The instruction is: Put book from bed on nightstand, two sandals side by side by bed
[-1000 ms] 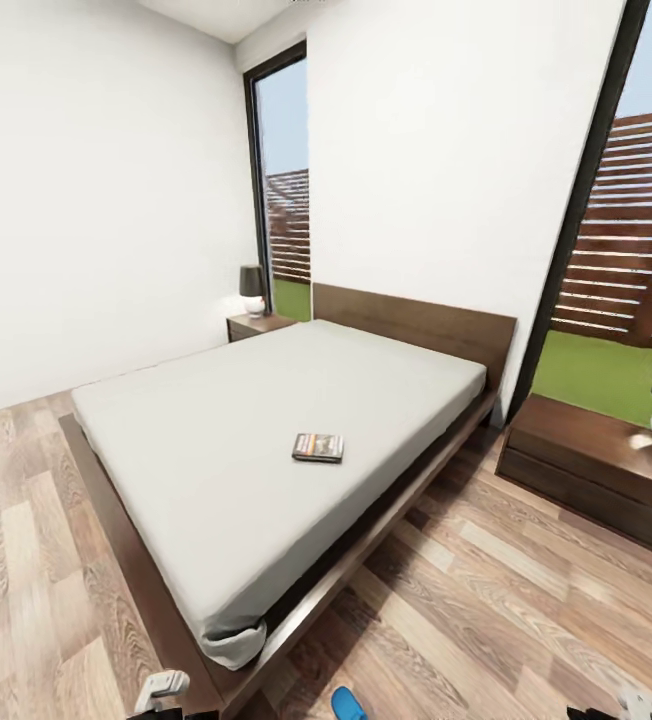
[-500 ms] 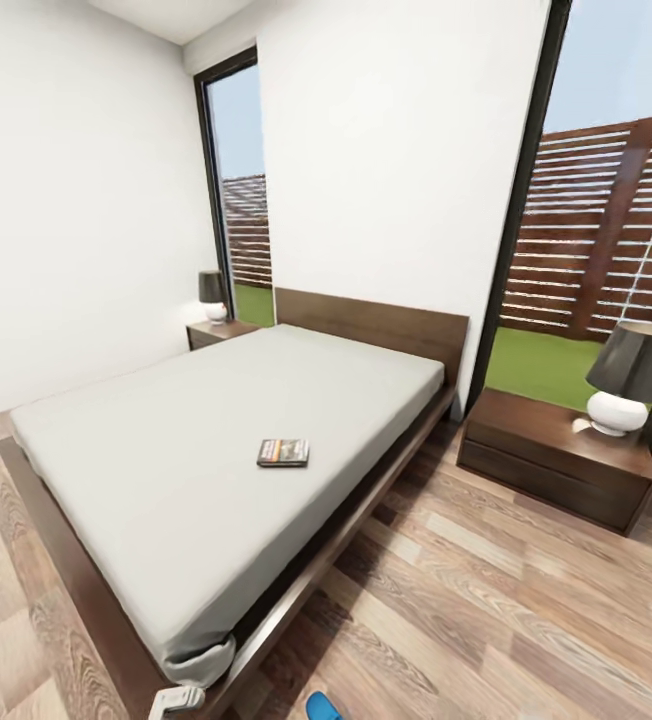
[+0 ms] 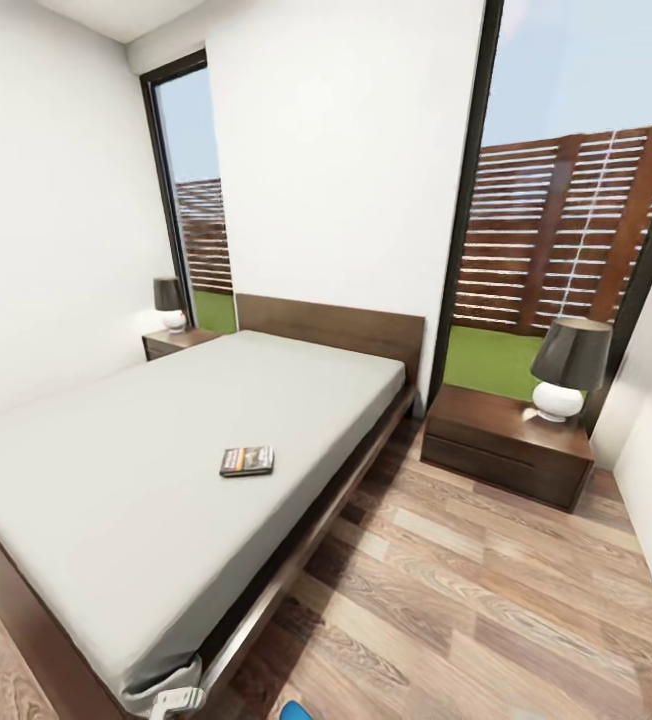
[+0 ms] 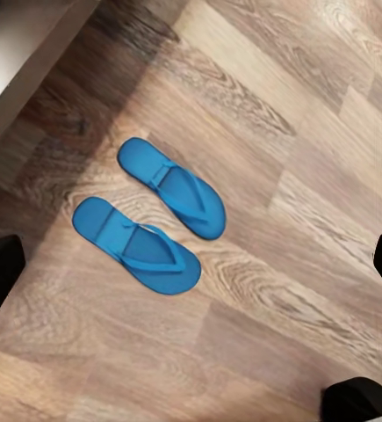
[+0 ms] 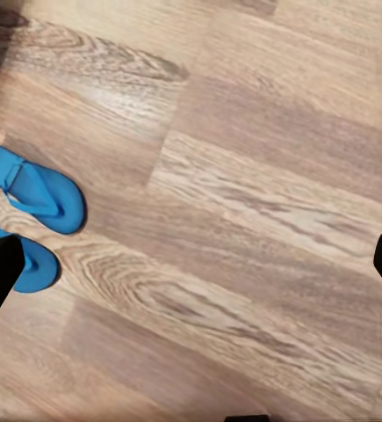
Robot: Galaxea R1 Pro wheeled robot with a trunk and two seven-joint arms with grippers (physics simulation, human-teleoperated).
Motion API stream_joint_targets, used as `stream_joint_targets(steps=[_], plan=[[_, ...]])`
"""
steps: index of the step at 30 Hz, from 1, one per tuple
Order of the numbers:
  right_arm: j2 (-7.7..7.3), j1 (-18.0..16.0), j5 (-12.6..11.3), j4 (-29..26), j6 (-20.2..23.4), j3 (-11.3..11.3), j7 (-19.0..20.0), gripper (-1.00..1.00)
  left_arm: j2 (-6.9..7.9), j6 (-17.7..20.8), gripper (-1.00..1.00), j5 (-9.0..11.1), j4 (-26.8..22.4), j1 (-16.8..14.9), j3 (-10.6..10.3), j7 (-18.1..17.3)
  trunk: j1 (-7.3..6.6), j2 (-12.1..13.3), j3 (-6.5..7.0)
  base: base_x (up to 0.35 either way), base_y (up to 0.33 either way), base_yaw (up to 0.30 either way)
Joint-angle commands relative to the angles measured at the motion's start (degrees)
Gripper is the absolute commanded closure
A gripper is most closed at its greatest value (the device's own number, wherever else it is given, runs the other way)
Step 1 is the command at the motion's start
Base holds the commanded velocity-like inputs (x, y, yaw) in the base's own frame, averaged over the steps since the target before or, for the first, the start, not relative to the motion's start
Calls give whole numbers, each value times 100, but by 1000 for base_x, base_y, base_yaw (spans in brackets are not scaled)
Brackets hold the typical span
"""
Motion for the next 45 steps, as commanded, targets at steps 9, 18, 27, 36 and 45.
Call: stream_joint_targets(steps=[9,18,27,36,45], plan=[[-2,-4,-14,0,12,-26,28,-100,-6,8,-100,-48,-5,-3,55,-30,-1,-3,41,0,0,-250],[-1,-4,-12,0,12,-26,35,-100,-7,7,-100,-48,-5,-3,55,-30,-1,-3,88,0,0,-252],[-2,-4,9,0,12,-26,37,-100,-4,7,-100,-48,-5,-3,55,-30,-1,-3,120,0,0,-271],[4,-4,23,0,12,-26,37,-100,-4,4,-100,-48,-5,-3,55,-30,-1,-3,125,0,0,-295],[5,-4,18,4,12,-26,37,-100,-3,6,-100,-48,-5,-3,63,-30,-1,-3,125,0,0,-300]])
